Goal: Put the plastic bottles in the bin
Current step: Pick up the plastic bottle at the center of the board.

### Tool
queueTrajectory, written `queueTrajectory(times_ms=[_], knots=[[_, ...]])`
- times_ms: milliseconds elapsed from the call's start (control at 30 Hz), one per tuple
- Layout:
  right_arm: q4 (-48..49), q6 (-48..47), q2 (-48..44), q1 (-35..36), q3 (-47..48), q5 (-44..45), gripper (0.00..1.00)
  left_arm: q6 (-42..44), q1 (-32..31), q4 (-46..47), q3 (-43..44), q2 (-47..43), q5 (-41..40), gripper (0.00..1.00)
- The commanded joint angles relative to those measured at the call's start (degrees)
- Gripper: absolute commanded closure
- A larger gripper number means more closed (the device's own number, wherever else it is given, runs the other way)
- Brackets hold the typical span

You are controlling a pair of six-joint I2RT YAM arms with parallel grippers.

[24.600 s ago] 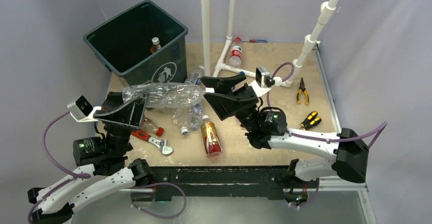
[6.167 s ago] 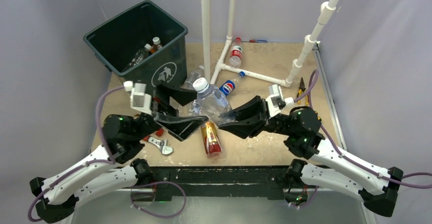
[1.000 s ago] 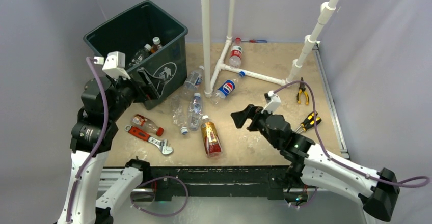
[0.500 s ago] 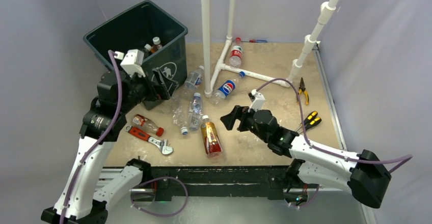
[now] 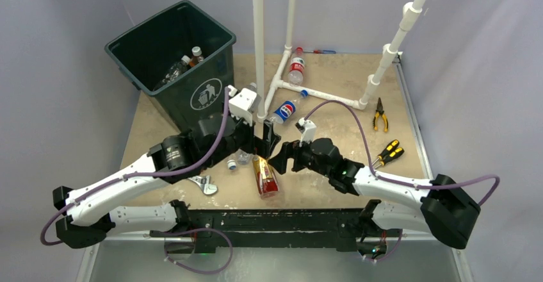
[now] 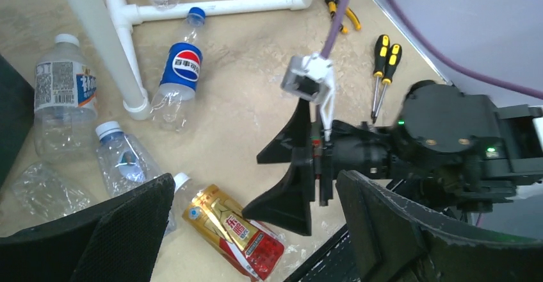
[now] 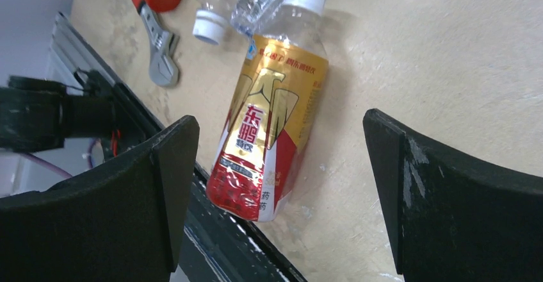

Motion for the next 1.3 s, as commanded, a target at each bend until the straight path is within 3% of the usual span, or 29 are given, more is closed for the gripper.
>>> queueTrajectory(times_ms=[0, 267, 433, 567, 767, 867, 1133, 1267], knots=[[3.4, -2.5, 3.1, 1.3, -0.5, -5.9, 0.01, -0.5, -3.5, 5.4, -4.1, -6.6, -11.3, 0.01], [0.9, -3.9, 7.9, 2.8, 2.6, -4.8, 0.01, -10.6, -3.5, 10.0, -25.0, -23.8, -9.5, 0.01], [0.5, -4.2, 10.5, 3.1, 4.8, -6.0, 0.01, -17.6, -3.5, 13.8, -32.6, -22.2, -4.0, 0.05], [0.9, -4.5, 12.1, 4.6, 5.3, -5.7, 0.01, -21.9, -3.5, 14.6, -37.1, -21.5, -6.4, 0.05], [-0.9, -4.3, 18.2, 8.6, 8.1, -3.1, 0.01, -28.1, -3.5, 17.8, -44.0, -27.9, -10.8, 0.06], [-1.8, -3.9, 20.9, 9.0, 9.1, -2.0, 0.07, -28.6, -3.5, 17.0, -44.5, -30.2, -12.4, 0.07], [-3.7, -4.2, 23.2, 9.5, 9.5, 1.4, 0.37, -29.4, -3.5, 13.7, -44.6, -31.7, -12.9, 0.07], [-4.2, -4.6, 17.7, 9.7, 6.4, 3.6, 0.46, -28.7, -3.5, 14.1, -44.4, -31.9, -12.6, 0.07]])
